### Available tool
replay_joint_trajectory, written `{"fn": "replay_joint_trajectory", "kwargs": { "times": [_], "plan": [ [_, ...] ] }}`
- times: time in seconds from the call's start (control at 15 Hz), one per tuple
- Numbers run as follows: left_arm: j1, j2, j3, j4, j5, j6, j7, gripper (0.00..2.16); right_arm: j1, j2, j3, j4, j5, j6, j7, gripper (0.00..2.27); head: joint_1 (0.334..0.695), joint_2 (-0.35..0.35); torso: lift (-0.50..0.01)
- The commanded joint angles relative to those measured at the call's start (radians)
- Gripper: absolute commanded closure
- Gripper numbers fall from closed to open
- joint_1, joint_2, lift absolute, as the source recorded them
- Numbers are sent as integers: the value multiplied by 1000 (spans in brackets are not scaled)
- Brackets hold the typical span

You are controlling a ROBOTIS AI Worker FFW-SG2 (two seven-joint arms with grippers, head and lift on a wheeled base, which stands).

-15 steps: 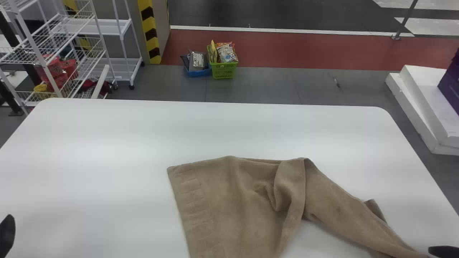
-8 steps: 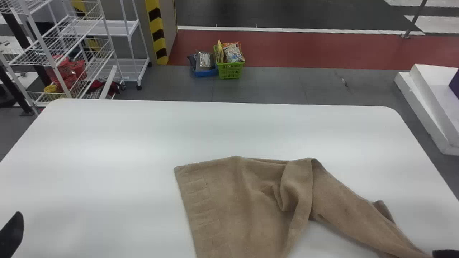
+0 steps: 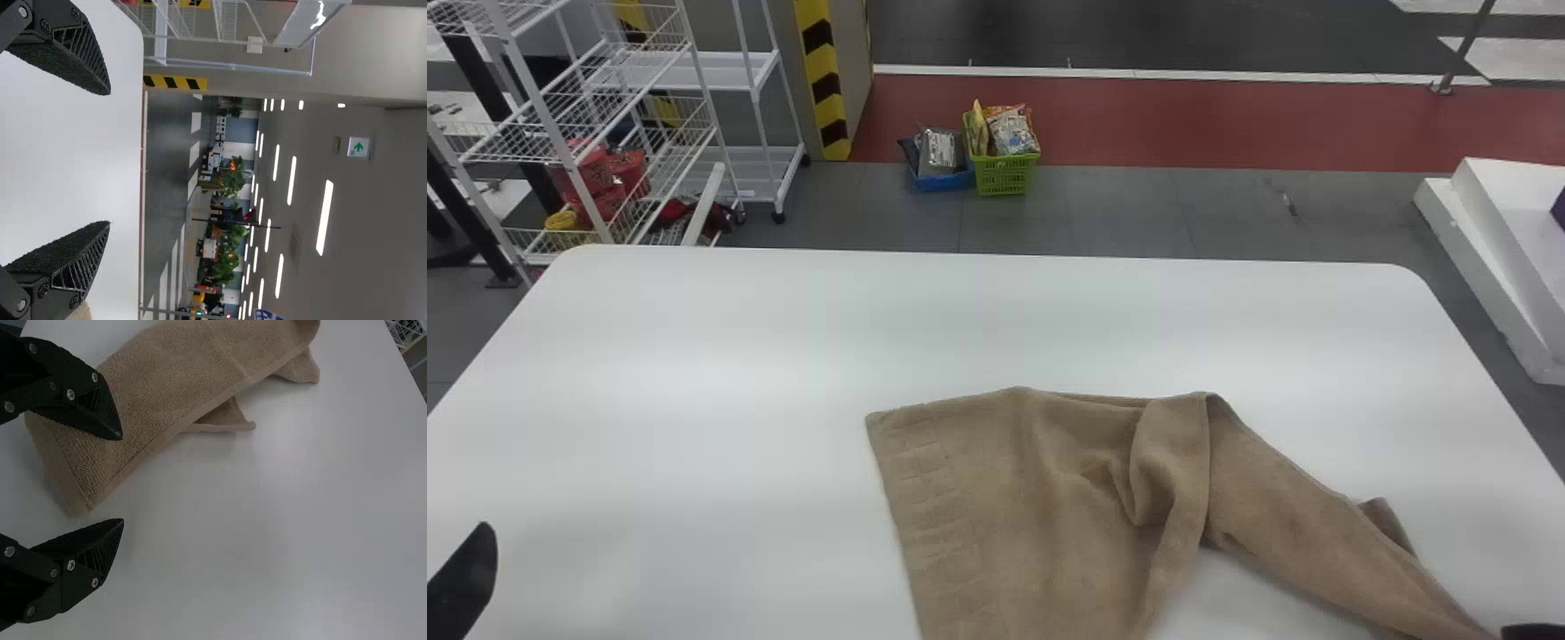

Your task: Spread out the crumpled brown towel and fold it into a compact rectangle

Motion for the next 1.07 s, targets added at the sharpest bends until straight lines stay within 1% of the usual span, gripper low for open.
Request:
{"fn": "replay_joint_trajectory", "kwargs": {
  "times": [0.0,0.13,0.33,0.47,0.67,0.93,1.0],
  "plan": [
    [0,-3,0,0,0,2,0,124,-1,0,-4,-14,12,13,9,394,695,-5,-127],
    [-2,-3,0,3,0,2,2,124,-1,-2,-3,-30,21,20,9,394,695,-8,-127],
    [-3,-3,-2,6,-2,2,2,124,-2,-5,27,-53,63,59,9,397,695,-10,-127],
    [-3,-3,3,9,-2,2,2,124,-10,-17,71,-54,136,90,9,397,695,-9,-127],
    [-5,-3,5,14,0,2,2,124,-11,-19,116,-53,187,90,9,397,695,-9,-127],
    [-6,-3,5,15,2,2,2,124,-18,-19,134,-53,201,102,9,414,695,0,-127],
    [-6,-3,6,15,2,-1,2,124,-19,-19,136,-53,199,102,9,508,695,3,-127]
  ]
}}
